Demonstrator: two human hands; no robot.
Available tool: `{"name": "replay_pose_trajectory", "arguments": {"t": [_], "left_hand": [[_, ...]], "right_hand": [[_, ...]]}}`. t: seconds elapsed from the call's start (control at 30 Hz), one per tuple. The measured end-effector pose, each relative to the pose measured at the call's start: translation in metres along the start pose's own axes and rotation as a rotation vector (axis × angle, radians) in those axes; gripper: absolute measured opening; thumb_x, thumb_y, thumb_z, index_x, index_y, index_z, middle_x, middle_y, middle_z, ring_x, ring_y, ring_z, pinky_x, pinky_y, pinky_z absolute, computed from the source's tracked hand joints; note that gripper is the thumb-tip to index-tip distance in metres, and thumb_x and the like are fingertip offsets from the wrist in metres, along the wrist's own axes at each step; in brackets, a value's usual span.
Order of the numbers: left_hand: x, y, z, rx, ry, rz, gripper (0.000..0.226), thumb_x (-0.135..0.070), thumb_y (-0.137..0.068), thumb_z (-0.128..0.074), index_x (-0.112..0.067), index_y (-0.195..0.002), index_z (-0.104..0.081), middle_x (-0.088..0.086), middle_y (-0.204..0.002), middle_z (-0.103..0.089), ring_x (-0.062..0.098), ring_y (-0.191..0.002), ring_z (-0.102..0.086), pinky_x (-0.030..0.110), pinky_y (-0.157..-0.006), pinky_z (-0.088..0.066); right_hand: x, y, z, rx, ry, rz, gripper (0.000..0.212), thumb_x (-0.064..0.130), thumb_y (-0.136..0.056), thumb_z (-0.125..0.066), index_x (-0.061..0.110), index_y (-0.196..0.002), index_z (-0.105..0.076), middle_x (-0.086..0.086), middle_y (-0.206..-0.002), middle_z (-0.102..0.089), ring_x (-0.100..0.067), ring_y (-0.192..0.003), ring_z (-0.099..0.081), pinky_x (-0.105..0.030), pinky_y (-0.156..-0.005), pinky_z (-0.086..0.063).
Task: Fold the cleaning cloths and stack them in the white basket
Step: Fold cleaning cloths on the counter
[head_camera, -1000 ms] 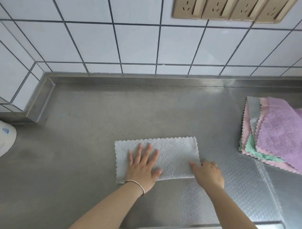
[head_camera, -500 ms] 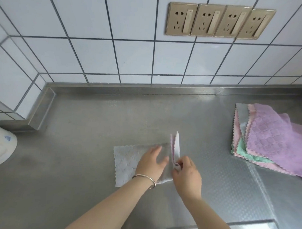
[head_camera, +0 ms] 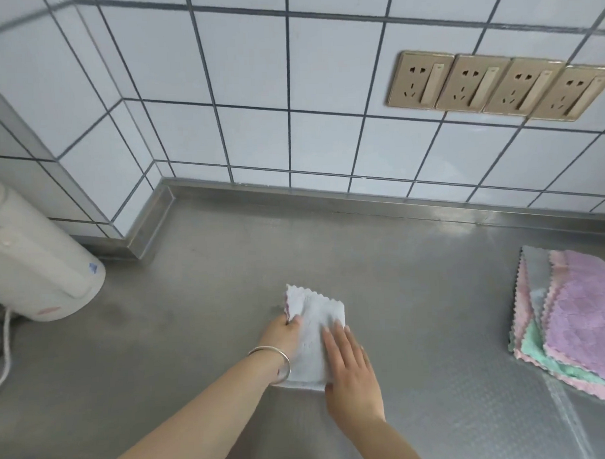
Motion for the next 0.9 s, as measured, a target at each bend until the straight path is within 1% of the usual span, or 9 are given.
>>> {"name": "replay_pose_trajectory", "arguments": {"t": [0.07,0.13,0.23,0.43,0.57,0.63,0.73,0.8,0.9], "left_hand": [[0.012,-0.004,0.005,-0.029,-0.025,0.005,0.037,-0.026,-0.097,-0.038,-0.007,-0.124,-0.054,0.017,-0.124,-0.058,0.032,-0.110,-0.055,0.027,-0.084,-0.040],[0.025,-0.011,0.008,-0.072,-0.045,0.012,0.040,-0.029,-0.096,-0.039,-0.013,-0.131,-0.049,0.015,-0.127,-0.057,0.032,-0.115,-0.053,0.029,-0.091,-0.041],[0.039,-0.016,0.013,-0.133,-0.048,0.028,0.044,-0.031,-0.096,-0.040,-0.025,-0.140,-0.039,0.008,-0.131,-0.057,0.029,-0.116,-0.054,0.026,-0.089,-0.040],[0.050,-0.023,0.012,-0.184,0.147,0.003,0.049,-0.023,-0.092,-0.052,-0.021,-0.139,-0.041,-0.006,-0.141,-0.047,0.014,-0.126,-0.048,0.020,-0.098,-0.034],[0.054,-0.028,0.011,-0.177,0.288,-0.021,0.060,-0.016,-0.085,-0.065,-0.016,-0.140,-0.040,-0.002,-0.139,-0.049,0.013,-0.126,-0.048,0.017,-0.099,-0.030],[0.055,-0.027,0.012,-0.191,0.295,-0.055,0.070,-0.019,-0.081,-0.070,-0.015,-0.142,-0.036,-0.001,-0.137,-0.051,0.014,-0.124,-0.050,0.019,-0.100,-0.032],[0.044,-0.021,0.022,-0.310,0.017,-0.222,0.075,-0.040,-0.079,-0.065,-0.013,-0.142,-0.035,0.007,-0.131,-0.050,0.022,-0.117,-0.052,0.030,-0.101,-0.038],[0.027,-0.013,0.015,-0.358,-0.341,-0.442,0.066,-0.048,-0.080,-0.046,-0.013,-0.135,-0.046,0.010,-0.132,-0.052,0.028,-0.118,-0.052,0.033,-0.102,-0.035],[0.021,-0.010,-0.027,-0.192,-0.733,-0.648,0.059,-0.047,-0.095,-0.016,-0.018,-0.124,-0.058,0.000,-0.135,-0.054,0.022,-0.141,-0.022,0.033,-0.108,-0.017]], "right_hand": [[-0.004,0.000,-0.019,0.058,0.037,0.022,0.138,0.006,-0.035,-0.077,0.021,-0.150,-0.002,0.004,-0.158,-0.002,-0.015,-0.145,-0.002,-0.028,-0.110,-0.018],[-0.004,-0.001,-0.030,0.110,0.052,0.034,0.140,0.004,-0.033,-0.075,0.020,-0.150,-0.002,0.003,-0.158,0.004,-0.013,-0.145,0.008,-0.027,-0.109,-0.005],[0.001,-0.005,-0.036,0.132,0.048,0.059,0.145,0.007,-0.028,-0.077,0.019,-0.150,0.000,0.002,-0.158,0.006,-0.014,-0.145,0.009,-0.027,-0.109,-0.004],[0.000,-0.006,-0.043,0.152,0.054,0.084,0.149,0.011,-0.026,-0.079,0.015,-0.150,0.002,0.000,-0.158,0.006,-0.015,-0.146,0.008,-0.031,-0.109,-0.003],[-0.002,-0.003,-0.040,0.156,0.068,0.074,0.110,0.023,-0.055,-0.052,0.013,-0.150,0.002,-0.003,-0.158,0.008,-0.017,-0.145,0.009,-0.032,-0.110,-0.002],[-0.006,-0.002,-0.038,0.160,0.080,0.042,0.094,0.030,-0.059,-0.039,0.012,-0.149,-0.019,-0.004,-0.158,-0.003,-0.016,-0.145,0.008,-0.032,-0.110,-0.003],[-0.004,-0.004,-0.025,0.090,0.096,0.047,0.068,0.041,-0.062,-0.043,0.010,-0.119,-0.064,-0.005,-0.138,-0.051,-0.014,-0.144,-0.008,-0.032,-0.109,-0.009],[0.002,-0.014,-0.012,0.044,0.102,0.054,0.058,0.043,-0.068,-0.043,0.014,-0.111,-0.070,0.000,-0.133,-0.052,-0.017,-0.137,-0.030,-0.032,-0.107,-0.016],[0.008,-0.032,-0.014,-0.001,0.141,0.074,0.056,0.034,-0.077,-0.036,0.009,-0.117,-0.065,-0.005,-0.133,-0.055,-0.017,-0.141,-0.011,-0.036,-0.107,-0.016]]}}
Point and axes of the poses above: each hand's wrist, its own y-axis away from the middle knuckle, its own z-axis out of the back of the hand, x = y × z, the point moved 9 cm from there along -y, towards the middle knuckle
